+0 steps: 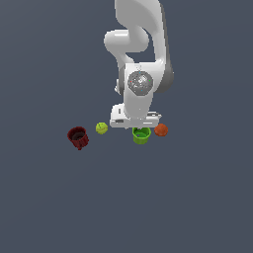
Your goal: Pick up a designated object from a clutter of objects.
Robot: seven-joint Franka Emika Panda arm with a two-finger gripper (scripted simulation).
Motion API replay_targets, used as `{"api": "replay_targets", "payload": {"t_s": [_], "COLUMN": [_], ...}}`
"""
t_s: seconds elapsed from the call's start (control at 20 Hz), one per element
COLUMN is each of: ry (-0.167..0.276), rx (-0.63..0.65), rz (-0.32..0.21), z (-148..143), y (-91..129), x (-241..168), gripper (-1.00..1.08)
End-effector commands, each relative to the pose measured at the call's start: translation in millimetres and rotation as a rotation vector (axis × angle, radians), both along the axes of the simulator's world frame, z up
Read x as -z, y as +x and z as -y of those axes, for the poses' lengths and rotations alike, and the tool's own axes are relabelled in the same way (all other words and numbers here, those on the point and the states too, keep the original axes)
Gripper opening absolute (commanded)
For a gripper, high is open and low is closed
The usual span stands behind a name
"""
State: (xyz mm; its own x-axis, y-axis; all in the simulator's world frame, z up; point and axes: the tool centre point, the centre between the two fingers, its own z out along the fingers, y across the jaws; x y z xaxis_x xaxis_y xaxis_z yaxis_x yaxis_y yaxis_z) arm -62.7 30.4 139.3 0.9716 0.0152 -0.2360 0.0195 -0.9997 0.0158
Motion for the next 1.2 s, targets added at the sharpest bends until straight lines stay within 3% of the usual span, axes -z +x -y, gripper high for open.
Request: {"api": "replay_targets", "payload": {"t_s": [0.0,0.25,1.1,1.15], "ry": [-0.001,-0.002,-0.002,-0.002], "rx": [0.004,0.007,0.007,0.007], "rz": [-0.028,-0.053,-0.054,-0.054], "z": [-2,-4,-3,-3], "y": [-12,-24,-34,-34], "x": [20,37,65,65], "gripper": [0.28,0.28,0.28,-1.0]}}
